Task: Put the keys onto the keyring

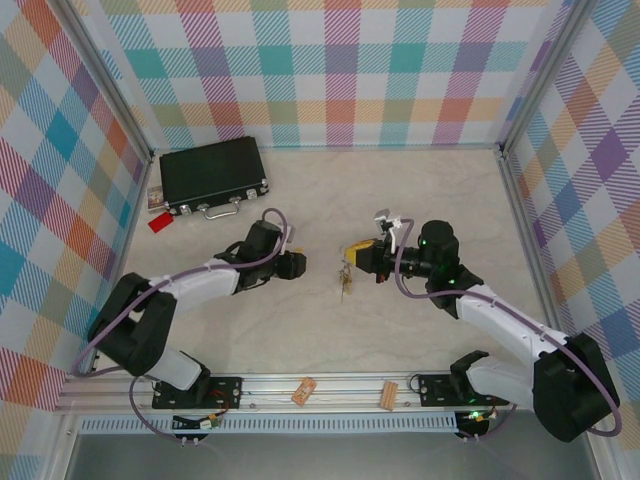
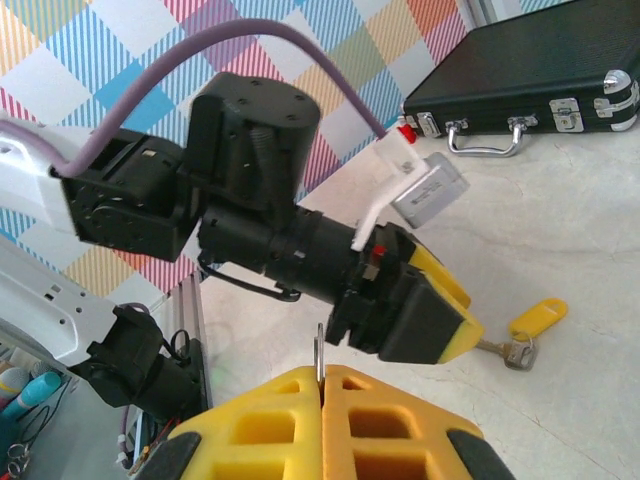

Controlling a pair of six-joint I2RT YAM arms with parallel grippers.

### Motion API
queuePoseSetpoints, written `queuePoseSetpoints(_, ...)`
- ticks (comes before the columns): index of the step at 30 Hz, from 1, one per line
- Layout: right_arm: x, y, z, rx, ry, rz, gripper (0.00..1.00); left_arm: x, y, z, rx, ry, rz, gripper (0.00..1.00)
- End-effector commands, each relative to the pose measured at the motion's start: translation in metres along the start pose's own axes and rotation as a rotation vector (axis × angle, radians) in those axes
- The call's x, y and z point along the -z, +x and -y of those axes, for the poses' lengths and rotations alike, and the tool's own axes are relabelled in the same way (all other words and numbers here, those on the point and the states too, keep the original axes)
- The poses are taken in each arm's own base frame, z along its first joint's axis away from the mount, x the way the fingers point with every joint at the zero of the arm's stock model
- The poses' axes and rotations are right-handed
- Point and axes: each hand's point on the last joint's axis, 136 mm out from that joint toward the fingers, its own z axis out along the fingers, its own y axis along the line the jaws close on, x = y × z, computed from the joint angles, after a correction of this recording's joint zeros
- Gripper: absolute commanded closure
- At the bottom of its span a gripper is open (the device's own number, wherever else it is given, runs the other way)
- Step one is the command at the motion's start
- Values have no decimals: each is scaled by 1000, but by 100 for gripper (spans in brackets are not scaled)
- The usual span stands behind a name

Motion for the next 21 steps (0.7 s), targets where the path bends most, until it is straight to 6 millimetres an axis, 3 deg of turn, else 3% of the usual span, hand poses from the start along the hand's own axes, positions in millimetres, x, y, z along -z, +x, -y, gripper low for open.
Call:
queuePoseSetpoints(1,4,-9,-8,51,-11,37,100,-11,1,-2,-15,-14,-63,53)
queuePoseSetpoints(13,5,-8,-10,50,-21,40,100,-45,-3,-6,-34,-41,-142,50)
queuePoseSetpoints(21,4,-7,-10,41,-28,39,100,-43,10,2,-16,6,-186,52)
